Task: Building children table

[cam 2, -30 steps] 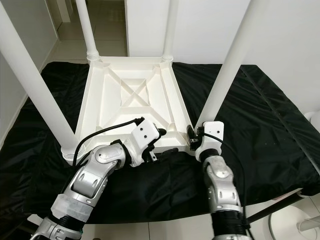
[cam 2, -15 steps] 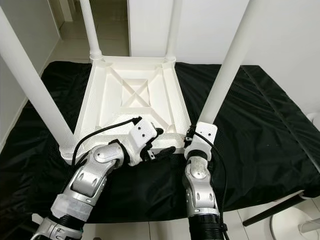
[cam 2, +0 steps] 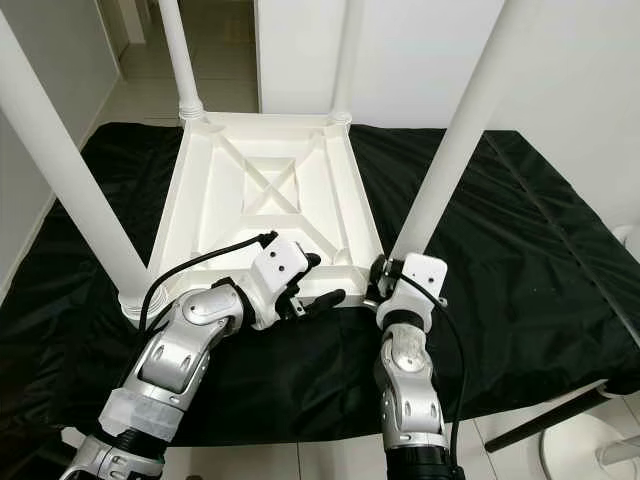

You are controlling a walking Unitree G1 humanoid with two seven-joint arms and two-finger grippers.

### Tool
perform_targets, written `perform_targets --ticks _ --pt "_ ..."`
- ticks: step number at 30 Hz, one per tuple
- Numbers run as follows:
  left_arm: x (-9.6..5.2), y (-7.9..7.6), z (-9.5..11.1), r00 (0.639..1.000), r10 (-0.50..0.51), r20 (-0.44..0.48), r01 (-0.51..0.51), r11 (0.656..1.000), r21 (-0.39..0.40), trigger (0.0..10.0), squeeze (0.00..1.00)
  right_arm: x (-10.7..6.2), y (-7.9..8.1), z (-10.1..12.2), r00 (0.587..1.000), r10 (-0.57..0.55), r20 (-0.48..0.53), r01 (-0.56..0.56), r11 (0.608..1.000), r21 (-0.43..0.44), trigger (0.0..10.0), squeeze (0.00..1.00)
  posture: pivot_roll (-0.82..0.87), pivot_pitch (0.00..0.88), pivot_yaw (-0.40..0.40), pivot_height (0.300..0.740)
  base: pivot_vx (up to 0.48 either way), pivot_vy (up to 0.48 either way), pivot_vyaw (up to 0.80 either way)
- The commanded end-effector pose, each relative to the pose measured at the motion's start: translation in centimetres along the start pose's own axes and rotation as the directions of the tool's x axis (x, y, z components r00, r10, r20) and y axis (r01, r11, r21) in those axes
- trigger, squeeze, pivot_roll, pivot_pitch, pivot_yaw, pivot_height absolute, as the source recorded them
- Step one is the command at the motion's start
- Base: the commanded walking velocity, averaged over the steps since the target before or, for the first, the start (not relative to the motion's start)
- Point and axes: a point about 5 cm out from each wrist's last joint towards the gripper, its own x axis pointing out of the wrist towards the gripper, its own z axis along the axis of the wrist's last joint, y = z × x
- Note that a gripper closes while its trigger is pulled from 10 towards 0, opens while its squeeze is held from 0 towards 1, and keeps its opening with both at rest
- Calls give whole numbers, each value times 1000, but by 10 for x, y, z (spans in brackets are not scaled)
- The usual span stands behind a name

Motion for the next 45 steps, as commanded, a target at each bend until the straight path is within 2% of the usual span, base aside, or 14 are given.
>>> perform_targets --ticks 1,8,9,10,11,24,25,33,35,39,40,41,43,45 --pt "-1 7 -4 984 176 -12 -176 984 -2 10000 0 -2 -5 -1 1000 -7 -6 7 1000 -6 10000 1000 -35 0 -50 740 0 0 0" --pt "-3 2 -6 987 161 -8 -161 987 -10 10000 0 -4 -23 -1 997 70 12 -70 997 -20 10000 1000 -36 0 -60 740 0 0 0" --pt "-3 2 -5 987 158 -7 -158 987 -9 10000 0 -4 -25 -1 996 87 15 -87 996 -17 10000 800 -36 0 -60 740 0 0 0" --pt "-3 2 -5 988 155 -7 -155 988 -8 10000 0 -3 -27 -1 994 105 15 -104 994 -20 10000 282 -37 0 -60 740 0 0 0" --pt "-4 2 -6 989 149 -6 -149 989 -9 10000 0 -2 -28 -1 991 134 15 -133 991 -28 10000 0 -38 0 -60 740 0 0 0" --pt "-8 2 -3 997 77 21 -77 997 -2 10000 0 19 -42 12 903 429 25 -425 900 -97 10000 0 -37 0 -55 740 0 0 0" --pt "-10 4 -3 998 59 19 -59 998 -3 10000 0 24 -44 15 855 518 9 -512 848 -134 10000 0 -33 0 -54 740 0 0 0" --pt "-13 2 1 999 -3 38 3 1000 1 10000 0 32 -41 17 726 684 -69 -683 706 -188 10000 0 -33 0 -46 740 0 0 0" --pt "-14 -1 3 998 -34 46 34 999 2 10000 0 39 -41 14 667 733 -132 -740 633 -229 10000 0 -34 0 -44 740 0 0 0" --pt "-14 -2 3 998 -49 48 49 999 5 10000 0 42 -41 13 649 745 -155 -756 609 -240 10000 0 -34 0 -44 740 0 0 0" --pt "-14 -4 4 997 -56 49 55 998 6 10000 0 46 -39 11 632 753 -184 -771 584 -255 4471 0 -27 0 -46 740 0 0 0" --pt "-14 -4 4 997 -56 49 55 998 6 10000 0 46 -39 11 632 753 -184 -771 584 -255 4471 0 -27 0 -46 740 0 0 0" --pt "-13 -6 5 997 -60 52 60 998 5 10000 0 50 -39 9 615 763 -200 -785 566 -253 0 0 -21 0 -48 740 0 0 0" --pt "-12 -8 5 997 -58 54 58 998 7 10000 0 50 -39 8 604 769 -211 -793 554 -253 0 0 -15 0 -52 740 0 0 0"
